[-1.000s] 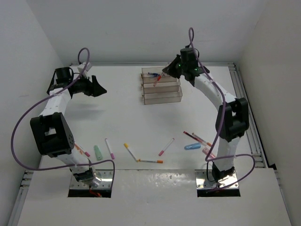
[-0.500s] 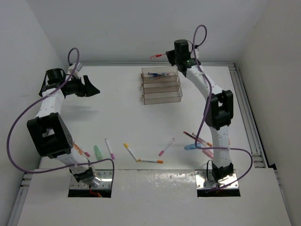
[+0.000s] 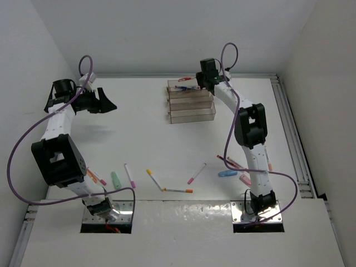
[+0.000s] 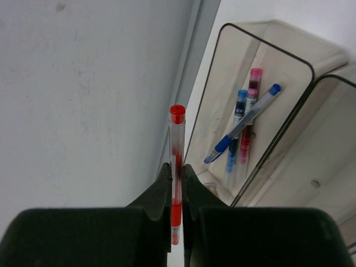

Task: Sort the stationery into containers
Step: Place the pen in the storage box.

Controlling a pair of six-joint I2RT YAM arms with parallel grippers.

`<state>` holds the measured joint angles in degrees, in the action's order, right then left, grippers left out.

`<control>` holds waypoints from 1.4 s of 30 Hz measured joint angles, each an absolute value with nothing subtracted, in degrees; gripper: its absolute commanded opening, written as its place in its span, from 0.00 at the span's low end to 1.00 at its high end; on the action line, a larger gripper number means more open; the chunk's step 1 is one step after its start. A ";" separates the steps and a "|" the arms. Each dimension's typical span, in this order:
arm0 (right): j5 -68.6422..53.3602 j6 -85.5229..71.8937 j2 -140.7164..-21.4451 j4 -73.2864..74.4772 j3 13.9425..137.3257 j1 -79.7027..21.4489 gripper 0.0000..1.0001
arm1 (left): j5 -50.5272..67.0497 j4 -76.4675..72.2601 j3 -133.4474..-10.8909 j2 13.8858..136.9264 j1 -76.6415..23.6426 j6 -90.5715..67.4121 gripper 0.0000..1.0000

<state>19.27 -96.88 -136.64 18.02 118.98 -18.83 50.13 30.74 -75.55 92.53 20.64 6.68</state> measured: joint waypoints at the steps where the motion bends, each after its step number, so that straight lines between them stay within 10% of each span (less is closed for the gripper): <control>1: 19.42 -96.88 -136.94 18.04 118.98 -18.83 0.00 | 50.11 30.81 -75.70 92.58 20.64 6.68 0.68; 19: 20.10 -95.46 -142.04 17.58 118.98 -18.87 0.32 | 50.06 29.80 -77.47 94.89 20.73 5.41 0.69; 33: -8.67 -54.57 -111.77 1.02 89.27 -16.27 0.14 | 52.95 20.67 -77.97 96.77 20.64 4.01 0.70; 42: -17.02 -2.31 -89.21 27.97 74.74 -12.60 0.03 | 53.60 20.47 -76.34 96.47 19.62 9.67 0.70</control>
